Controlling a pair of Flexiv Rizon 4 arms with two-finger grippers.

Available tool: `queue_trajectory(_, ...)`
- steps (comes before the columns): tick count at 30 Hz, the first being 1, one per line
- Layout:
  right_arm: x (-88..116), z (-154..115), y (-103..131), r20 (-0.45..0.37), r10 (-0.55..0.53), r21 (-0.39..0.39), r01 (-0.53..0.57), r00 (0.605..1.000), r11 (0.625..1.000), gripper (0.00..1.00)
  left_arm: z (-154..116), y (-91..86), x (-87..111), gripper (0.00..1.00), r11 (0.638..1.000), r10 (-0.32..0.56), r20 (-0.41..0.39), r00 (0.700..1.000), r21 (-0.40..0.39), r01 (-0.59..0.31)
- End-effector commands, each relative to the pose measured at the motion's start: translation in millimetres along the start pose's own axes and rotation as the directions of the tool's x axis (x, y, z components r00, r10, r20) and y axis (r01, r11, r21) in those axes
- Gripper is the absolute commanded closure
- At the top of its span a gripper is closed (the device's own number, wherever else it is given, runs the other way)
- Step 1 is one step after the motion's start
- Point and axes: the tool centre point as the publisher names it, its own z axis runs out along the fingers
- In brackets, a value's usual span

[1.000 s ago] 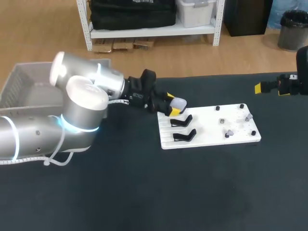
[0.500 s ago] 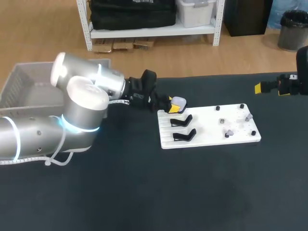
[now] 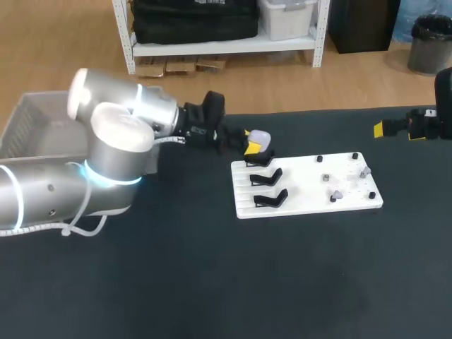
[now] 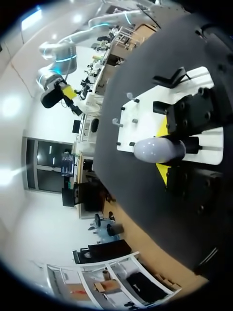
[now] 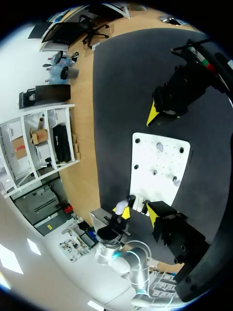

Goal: Pick up each earbud case from the left stands, insert the matching earbuds, close the lid, and place the case in the box.

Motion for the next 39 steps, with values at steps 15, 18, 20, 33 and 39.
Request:
queue_trajectory(15, 9, 61, 77, -0.151, -0.120, -0.107, 0.104, 0.981, 0.989, 0.00, 14, -29.9, -51.7, 1.00, 0.994, 0.102, -0.108, 0.989, -0.017, -0.105)
queue_trajectory(18, 9, 72, 88, -0.190, -0.144, -0.132, 0.120, 0.971, 0.984, 0.00, 17, -37.1, -56.2, 1.00, 0.992, 0.125, -0.107, 0.986, -0.007, -0.127)
queue_trajectory(20, 10, 78, 91, -0.200, -0.150, -0.138, 0.124, 0.968, 0.983, 0.00, 19, -42.2, -57.9, 1.00, 0.990, 0.141, -0.107, 0.984, 0.004, -0.141)
queue_trajectory(33, 3, 97, 104, -0.267, -0.169, -0.164, 0.128, 0.949, 0.978, 0.00, 23, -64.0, -63.1, 1.00, 0.981, 0.192, -0.096, 0.977, 0.042, -0.188)
queue_trajectory(39, 4, 102, 105, -0.282, -0.166, -0.163, 0.124, 0.945, 0.979, 0.00, 22, -71.1, -65.1, 1.00, 0.978, 0.204, -0.084, 0.975, 0.053, -0.200)
